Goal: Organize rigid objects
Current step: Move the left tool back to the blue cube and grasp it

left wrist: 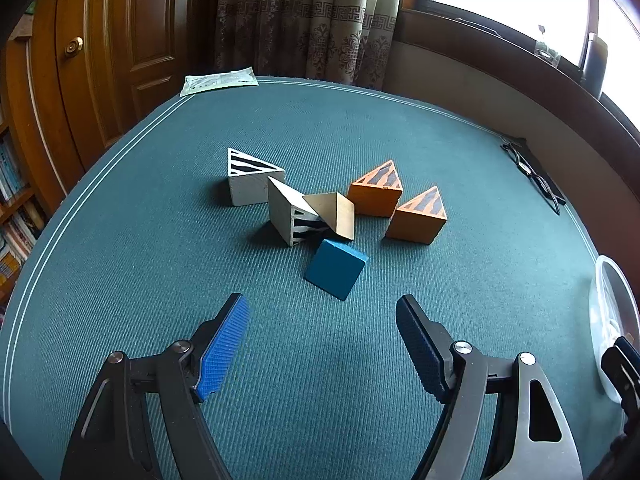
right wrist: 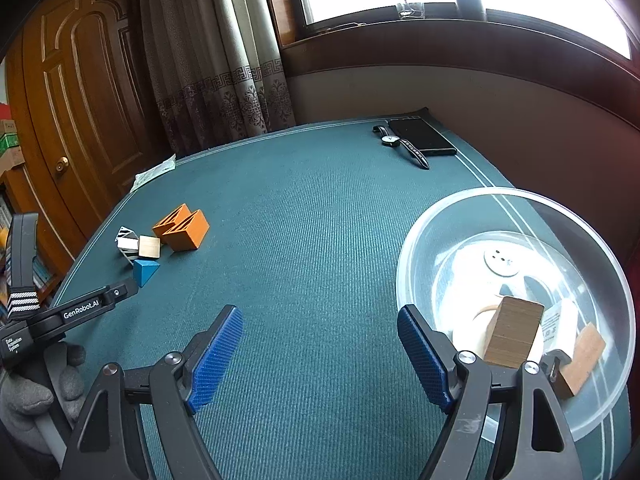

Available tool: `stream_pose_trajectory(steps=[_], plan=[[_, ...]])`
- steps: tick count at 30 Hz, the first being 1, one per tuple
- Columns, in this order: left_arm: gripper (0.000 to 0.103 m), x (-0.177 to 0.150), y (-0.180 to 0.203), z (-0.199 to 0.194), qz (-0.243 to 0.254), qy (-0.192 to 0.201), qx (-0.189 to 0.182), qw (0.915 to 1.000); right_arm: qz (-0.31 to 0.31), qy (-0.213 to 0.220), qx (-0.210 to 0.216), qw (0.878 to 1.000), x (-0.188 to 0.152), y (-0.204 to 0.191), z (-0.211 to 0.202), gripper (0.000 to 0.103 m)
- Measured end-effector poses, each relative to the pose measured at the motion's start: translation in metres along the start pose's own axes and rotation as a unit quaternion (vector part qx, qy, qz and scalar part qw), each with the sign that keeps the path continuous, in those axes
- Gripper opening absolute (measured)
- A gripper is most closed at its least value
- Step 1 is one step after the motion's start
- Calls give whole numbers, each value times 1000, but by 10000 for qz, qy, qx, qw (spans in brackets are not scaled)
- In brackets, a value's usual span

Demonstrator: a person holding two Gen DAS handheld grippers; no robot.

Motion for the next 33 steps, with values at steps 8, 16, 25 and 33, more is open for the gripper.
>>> stream_pose_trajectory(steps=[8, 16, 25, 33], plan=[[55, 13, 3, 25, 164, -156, -83, 9997, -84, -32, 62, 9999, 1, -9, 4, 83], [38, 14, 10, 29, 341, -39, -134, 9993, -242, -128, 157, 9995, 4, -22, 11, 83], [37, 5, 8, 12, 271, 101, -208, 9994, -371, -328, 525, 9974, 20, -50, 31, 83], [36, 1, -11, -3, -87, 283, -110, 9995, -494, -689, 872, 9926, 33, -85, 70, 83]])
Point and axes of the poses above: each gripper's, at about its wrist camera, not at the fingertips, and z roughly the way its jaws point, y to its right, x to its top, the point moved 3 cm from there along z, roughly the way its jaws point, and after that the axes turned 3 degrees about z, right-handed, at the moved point
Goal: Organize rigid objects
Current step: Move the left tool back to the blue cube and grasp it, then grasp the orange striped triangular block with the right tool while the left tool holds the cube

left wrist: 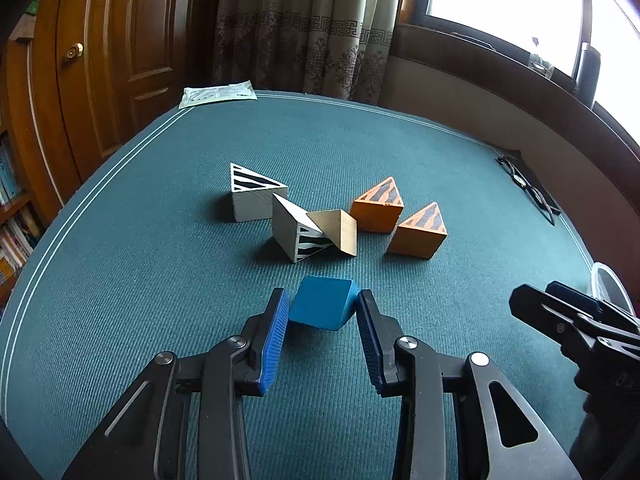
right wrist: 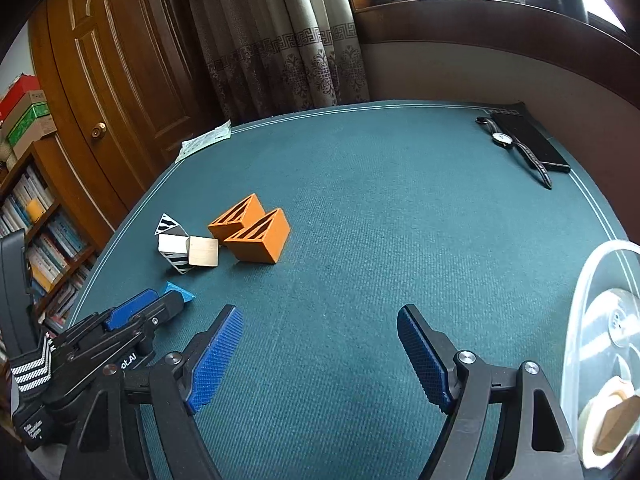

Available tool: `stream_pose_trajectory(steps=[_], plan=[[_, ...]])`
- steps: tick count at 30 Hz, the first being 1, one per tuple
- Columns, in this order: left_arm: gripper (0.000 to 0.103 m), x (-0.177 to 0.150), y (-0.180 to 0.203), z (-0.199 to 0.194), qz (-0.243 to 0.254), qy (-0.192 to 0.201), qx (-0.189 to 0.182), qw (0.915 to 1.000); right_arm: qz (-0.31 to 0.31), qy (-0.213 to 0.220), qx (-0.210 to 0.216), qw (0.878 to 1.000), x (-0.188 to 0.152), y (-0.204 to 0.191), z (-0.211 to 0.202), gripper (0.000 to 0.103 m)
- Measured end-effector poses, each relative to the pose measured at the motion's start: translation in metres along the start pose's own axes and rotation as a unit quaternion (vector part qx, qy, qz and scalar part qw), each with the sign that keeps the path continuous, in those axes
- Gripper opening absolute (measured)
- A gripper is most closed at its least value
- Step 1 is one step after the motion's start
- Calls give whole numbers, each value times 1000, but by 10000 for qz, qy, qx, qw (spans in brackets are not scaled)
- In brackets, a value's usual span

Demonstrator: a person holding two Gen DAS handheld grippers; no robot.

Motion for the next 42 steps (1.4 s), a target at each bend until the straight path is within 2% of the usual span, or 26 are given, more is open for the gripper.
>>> stream_pose_trajectory(steps=[7, 12, 20, 25, 29, 36, 42], plan=[[36, 0, -11, 0, -185, 27, 87, 9998, -340, -202, 229, 9990, 20, -28, 43, 83], [36, -1, -13, 1, -215, 36, 104, 9997, -744, -254, 109, 9968, 28, -39, 67, 83], [35, -1, -12, 1, -183, 34, 78, 9998, -1027, -313, 147, 9941, 25, -49, 84, 82], [34, -2, -11, 3, -170, -1, 86, 9998, -1212, -316, 170, 9920, 27, -55, 90, 76], [34, -2, -11, 3, -164, -9, 79, 9998, -1248, -354, 178, 9914, 30, -54, 92, 59], [34, -4, -10, 4, -170, -74, 56, 9998, -1286, -332, 208, 9909, 26, -53, 85, 52], [35, -8, -11, 8, -300, -203, -18, 9993, -1122, -298, 120, 9932, 18, -43, 73, 52]])
Point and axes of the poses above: each gripper's, at about its wrist camera, not at the fingertips, and z roughly the way its jaws point, y to its right, x to its top, the point moved 3 cm from there along z, roughly the way its jaws point, and after that the axes turned 3 degrees about z, right-handed, at the moved point
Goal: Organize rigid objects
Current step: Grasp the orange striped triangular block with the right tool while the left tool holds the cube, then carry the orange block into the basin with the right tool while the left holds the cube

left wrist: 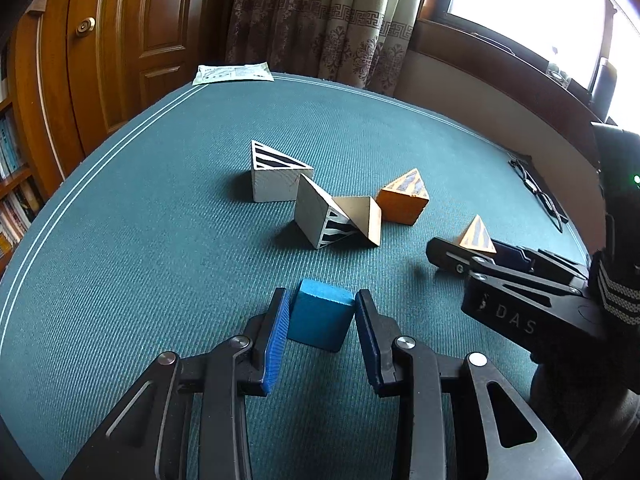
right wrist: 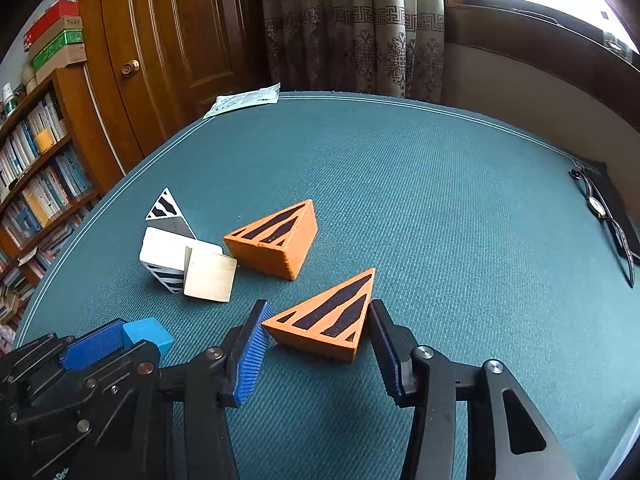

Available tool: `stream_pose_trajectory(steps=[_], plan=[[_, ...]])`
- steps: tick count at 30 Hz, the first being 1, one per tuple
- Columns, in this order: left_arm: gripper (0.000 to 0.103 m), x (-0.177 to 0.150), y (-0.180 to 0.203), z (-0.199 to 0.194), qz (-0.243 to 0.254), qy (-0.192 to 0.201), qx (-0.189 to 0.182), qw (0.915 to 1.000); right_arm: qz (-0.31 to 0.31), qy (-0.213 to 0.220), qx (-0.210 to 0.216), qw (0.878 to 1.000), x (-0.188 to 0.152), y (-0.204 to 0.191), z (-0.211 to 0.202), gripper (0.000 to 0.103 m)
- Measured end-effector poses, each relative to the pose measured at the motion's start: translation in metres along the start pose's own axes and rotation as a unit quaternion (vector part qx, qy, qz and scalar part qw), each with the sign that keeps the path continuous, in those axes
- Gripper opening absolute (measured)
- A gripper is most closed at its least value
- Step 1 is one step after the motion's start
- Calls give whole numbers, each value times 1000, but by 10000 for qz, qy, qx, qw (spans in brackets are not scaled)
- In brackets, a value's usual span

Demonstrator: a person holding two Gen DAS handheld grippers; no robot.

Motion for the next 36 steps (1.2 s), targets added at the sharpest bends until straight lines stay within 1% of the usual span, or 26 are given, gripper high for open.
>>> stream_pose_trajectory(steps=[8, 15, 25, 29, 36], plan=[[34, 0, 3, 1, 93, -8, -60, 9999, 172, 103, -40, 9998, -17, 10, -27, 51], [33, 2, 8, -8, 121, 180, -191, 9996, 425, 224, -36, 9988, -26, 17, -48, 51], [33, 3, 10, -8, 141, 181, -173, 9996, 767, 427, -64, 9961, -37, 31, -77, 51], [33, 3, 11, -9, 191, 189, -175, 9995, 878, 521, -140, 9947, -45, 39, -92, 51], [33, -6, 28, -15, 430, 147, -253, 9986, 1144, 675, -417, 9903, -60, 63, -121, 51]])
Point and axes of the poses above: each gripper's, at about its wrist camera, not at the fingertips, and z roughly the way its jaws point, y to its right, x to its top, the point moved 3 cm from there along z, roughly the way its jaws point, and after that the axes turned 3 degrees about z, right-handed, at the moved point
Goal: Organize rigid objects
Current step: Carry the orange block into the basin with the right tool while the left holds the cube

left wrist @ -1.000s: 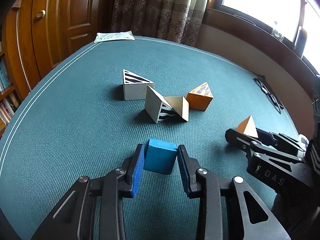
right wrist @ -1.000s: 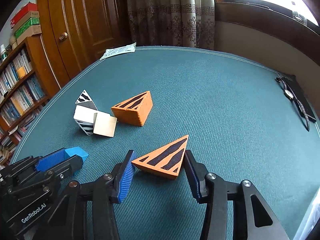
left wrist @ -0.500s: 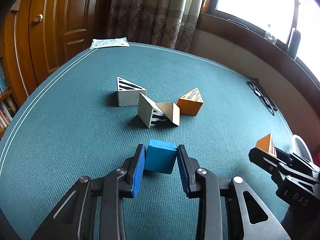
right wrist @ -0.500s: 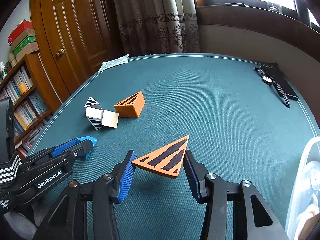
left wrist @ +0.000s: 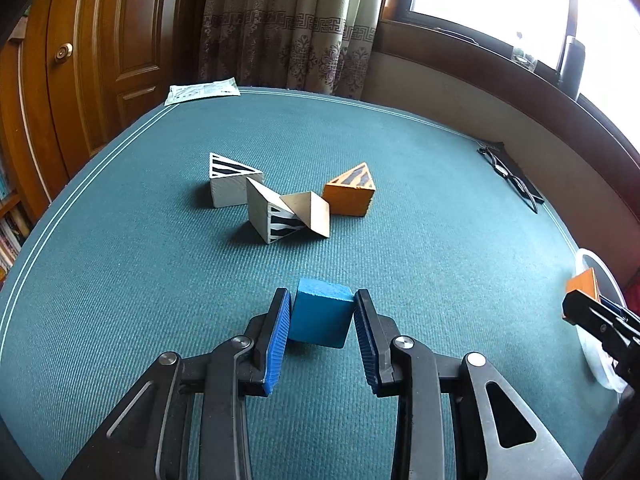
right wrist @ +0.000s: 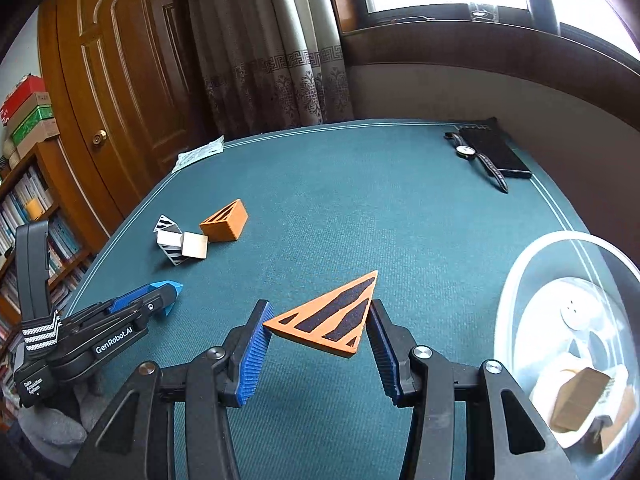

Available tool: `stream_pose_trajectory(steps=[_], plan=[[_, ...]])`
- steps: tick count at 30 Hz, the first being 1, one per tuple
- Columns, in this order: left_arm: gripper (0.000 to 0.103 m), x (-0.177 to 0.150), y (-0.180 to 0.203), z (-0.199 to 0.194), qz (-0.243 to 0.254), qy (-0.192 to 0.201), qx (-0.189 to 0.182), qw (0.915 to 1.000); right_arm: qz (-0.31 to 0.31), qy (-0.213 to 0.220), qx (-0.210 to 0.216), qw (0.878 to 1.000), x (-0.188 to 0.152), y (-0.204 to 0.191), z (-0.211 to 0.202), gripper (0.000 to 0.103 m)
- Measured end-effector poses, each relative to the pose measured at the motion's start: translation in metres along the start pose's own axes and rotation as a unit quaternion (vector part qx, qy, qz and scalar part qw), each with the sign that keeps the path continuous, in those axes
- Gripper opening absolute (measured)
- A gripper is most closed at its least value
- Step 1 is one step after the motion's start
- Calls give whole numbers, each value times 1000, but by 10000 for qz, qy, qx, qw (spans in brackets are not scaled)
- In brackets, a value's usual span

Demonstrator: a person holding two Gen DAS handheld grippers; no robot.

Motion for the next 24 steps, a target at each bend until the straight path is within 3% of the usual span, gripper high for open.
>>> stream_pose_trajectory(steps=[12, 24], plan=[[33, -3, 40, -17, 186, -49, -338, 9992, 384, 223, -495, 9978, -11, 55, -43, 51], [33, 3, 90, -35, 645, 85, -501, 9966, 900, 252, -591, 9939, -21, 112, -55, 51]])
Point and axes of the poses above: each gripper's, at about its wrist camera, not at the fingertips, and z roughly the way its jaws point, y to its right, x to its top, the point moved 3 cm from there along z, roughly the way its jaws point, and after that the axes turned 3 degrees about z, right-handed, at the moved point
